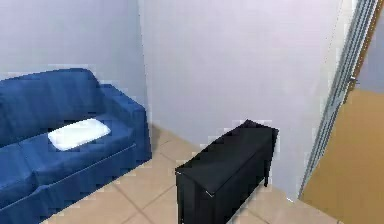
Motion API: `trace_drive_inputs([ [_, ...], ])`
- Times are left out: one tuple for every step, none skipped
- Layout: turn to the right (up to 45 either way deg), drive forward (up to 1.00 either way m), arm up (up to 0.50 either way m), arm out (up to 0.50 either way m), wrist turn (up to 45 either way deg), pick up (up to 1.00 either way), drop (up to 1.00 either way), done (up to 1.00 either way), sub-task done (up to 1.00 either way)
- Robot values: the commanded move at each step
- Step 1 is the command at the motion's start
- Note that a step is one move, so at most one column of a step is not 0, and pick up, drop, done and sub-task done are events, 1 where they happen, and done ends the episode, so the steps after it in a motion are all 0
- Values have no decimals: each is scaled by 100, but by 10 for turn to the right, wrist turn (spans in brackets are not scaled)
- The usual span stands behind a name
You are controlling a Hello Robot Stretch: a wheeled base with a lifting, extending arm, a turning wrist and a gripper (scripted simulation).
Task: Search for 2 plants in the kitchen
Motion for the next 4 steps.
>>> trace_drive_inputs([
  [-450, 0, 0, 0, 0, 0, 0, 0, 0],
  [-450, 0, 0, 0, 0, 0, 0, 0, 0],
  [-90, 0, 0, 0, 0, 0, 0, 0, 0],
  [0, 100, 0, 0, 0, 0, 0, 0, 0],
])
